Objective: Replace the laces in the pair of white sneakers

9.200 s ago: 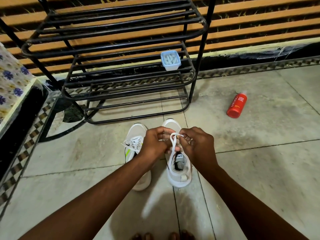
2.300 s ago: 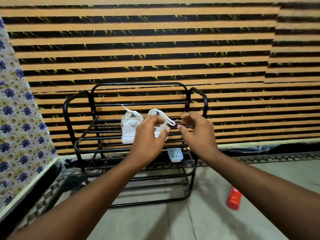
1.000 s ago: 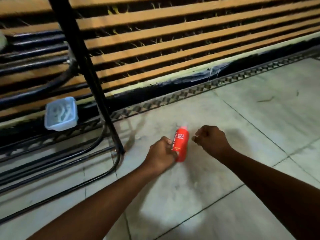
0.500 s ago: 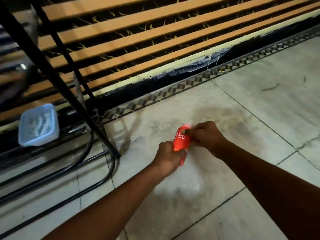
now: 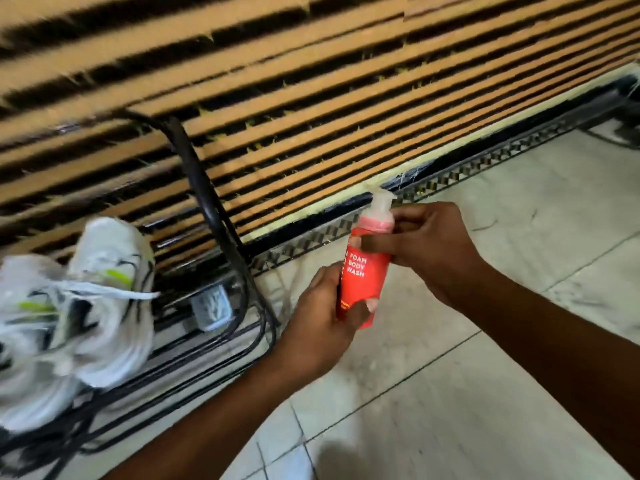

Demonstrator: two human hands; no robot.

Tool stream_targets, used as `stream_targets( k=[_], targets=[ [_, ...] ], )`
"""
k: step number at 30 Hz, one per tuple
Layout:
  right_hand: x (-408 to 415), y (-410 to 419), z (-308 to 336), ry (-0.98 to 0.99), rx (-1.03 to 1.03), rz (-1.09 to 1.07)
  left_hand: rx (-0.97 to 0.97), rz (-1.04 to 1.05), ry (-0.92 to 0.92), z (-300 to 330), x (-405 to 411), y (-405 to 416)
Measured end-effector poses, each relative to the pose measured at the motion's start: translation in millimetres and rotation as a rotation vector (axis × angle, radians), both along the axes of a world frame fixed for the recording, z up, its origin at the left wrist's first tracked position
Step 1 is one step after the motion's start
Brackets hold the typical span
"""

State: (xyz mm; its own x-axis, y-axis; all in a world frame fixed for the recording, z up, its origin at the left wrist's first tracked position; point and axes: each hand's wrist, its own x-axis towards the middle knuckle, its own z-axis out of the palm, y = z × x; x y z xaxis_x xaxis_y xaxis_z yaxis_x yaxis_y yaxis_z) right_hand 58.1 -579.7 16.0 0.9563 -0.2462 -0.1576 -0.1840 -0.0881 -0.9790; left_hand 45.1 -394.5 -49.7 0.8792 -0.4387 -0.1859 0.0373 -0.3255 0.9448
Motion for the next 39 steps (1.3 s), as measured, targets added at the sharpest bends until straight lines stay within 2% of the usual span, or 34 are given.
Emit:
stream_targets(
  k=[5, 10, 13, 18, 23, 27, 33, 39],
  targets=[
    [-11, 24, 174, -0.090, -0.039, -0.037, 0.001, -0.010, -0.070, 169, 0, 20],
    [-20, 75, 338, -0.180, -0.069, -0.031, -0.078, 0.068, -0.080, 338, -11, 68],
    [-35, 111, 420, -0.233, -0.121, 0.044, -0.057, 0.095, -0.101, 417, -26, 107],
    [-69, 186, 523, -0.322, -0.161, 0.163, -0.035, 0.228, -0.174, 515, -69, 169],
    [-100, 268, 581, -0.403, -0.183, 0.312, -0.081, 0.392, -0.152, 577, -122, 243],
    [-132, 331, 607, -0.444, -0.096, 0.417, 0.022, 0.486, -0.239, 609, -161, 306],
    [-177, 435, 628, -0.495, -0.095, 0.521, 0.215, 0.619, -0.358, 624, -221, 402],
    [-208, 522, 624, -0.409, 0.127, 0.696, 0.302, 0.757, -0.392, 627, -274, 475]
  ],
)
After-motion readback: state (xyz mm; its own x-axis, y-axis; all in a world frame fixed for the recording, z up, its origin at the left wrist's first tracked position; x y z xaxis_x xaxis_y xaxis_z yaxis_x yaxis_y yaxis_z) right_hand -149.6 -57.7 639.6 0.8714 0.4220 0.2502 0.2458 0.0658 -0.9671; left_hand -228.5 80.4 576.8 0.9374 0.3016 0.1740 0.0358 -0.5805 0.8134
